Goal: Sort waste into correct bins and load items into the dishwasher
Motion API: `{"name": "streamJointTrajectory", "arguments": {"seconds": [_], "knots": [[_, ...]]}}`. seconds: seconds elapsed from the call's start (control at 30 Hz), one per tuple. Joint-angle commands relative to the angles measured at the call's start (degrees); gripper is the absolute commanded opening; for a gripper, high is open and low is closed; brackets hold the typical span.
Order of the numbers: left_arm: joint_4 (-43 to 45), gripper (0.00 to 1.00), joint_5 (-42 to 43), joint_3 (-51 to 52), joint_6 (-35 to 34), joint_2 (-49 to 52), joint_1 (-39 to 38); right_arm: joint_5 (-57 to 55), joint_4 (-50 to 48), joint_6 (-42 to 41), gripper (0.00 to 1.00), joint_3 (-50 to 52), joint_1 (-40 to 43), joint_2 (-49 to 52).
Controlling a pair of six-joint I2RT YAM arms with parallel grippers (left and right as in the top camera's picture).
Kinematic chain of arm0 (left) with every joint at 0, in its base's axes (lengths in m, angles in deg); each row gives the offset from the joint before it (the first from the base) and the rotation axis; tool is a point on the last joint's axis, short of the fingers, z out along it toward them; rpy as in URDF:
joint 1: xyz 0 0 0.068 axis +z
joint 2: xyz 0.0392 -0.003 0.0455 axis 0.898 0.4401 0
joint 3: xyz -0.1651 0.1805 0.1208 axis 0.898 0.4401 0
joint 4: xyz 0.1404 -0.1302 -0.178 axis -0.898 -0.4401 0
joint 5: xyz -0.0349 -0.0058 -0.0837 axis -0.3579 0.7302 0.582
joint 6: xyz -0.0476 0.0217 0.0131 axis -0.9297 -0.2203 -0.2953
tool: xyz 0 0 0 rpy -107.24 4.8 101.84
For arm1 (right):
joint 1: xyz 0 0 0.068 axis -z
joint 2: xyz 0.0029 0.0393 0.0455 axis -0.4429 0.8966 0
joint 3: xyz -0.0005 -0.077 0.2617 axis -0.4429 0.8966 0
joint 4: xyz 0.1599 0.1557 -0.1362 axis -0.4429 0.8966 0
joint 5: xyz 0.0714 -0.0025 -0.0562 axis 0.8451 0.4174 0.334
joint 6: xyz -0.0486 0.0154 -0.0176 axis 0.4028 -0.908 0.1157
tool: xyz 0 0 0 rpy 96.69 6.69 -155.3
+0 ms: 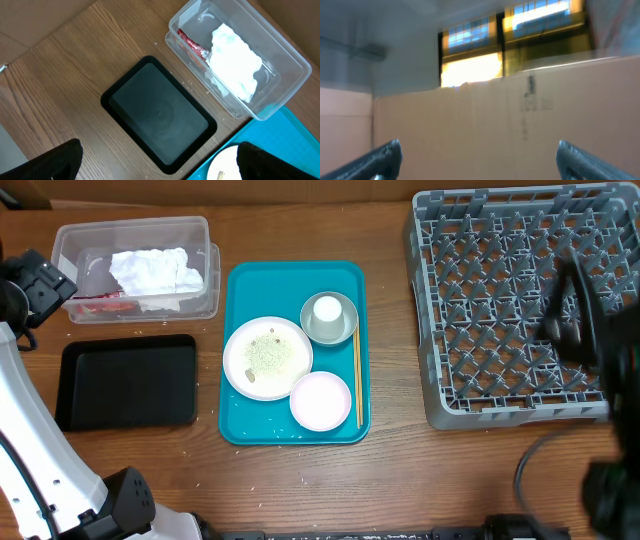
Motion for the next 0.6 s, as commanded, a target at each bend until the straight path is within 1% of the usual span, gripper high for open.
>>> {"name": "streamJointTrajectory", "arguments": {"seconds": [0.0, 0.07, 0.17, 0.3, 0.33, 0.4, 0.5, 0.57], "knots": [[0.0, 1.0, 0.2, 0.1, -0.7, -0.7, 0.2, 11.1, 13.8, 3.2, 1.0, -17.1, -0.3, 14.2], [0.0, 1.0, 0.2, 0.1, -0.7, -0.7, 0.2, 14.6, 25.8, 5.0, 1.0, -29.2, -2.2, 23.3], [0.0, 1.0, 0.2, 0.1, -0.7, -0.7, 0.2, 15.3, 41.1, 7.8, 1.0, -44.6, -7.2, 35.4], [0.0, 1.0, 0.2, 0.1, -0.7, -0.7, 0.2, 15.3, 59.3, 11.4, 1.0, -58.2, -14.2, 48.4], [0.0, 1.0, 0.2, 0.1, -0.7, -0.7, 0.2, 15.3, 63.4, 12.0, 1.0, -59.6, -15.9, 51.3], [0.0, 1.0, 0.2, 0.1, -0.7, -0.7, 0.2, 15.3, 67.2, 11.9, 1.0, -59.6, -17.7, 54.5], [0.0, 1.0, 0.2, 0.1, -0.7, -0.7, 0.2, 16.1, 71.2, 8.9, 1.0, -59.6, -20.1, 59.7], [0.0, 1.0, 0.2, 0.1, -0.7, -0.7, 0.2, 16.1, 73.2, 8.7, 1.0, -59.6, -21.3, 63.1]]}}
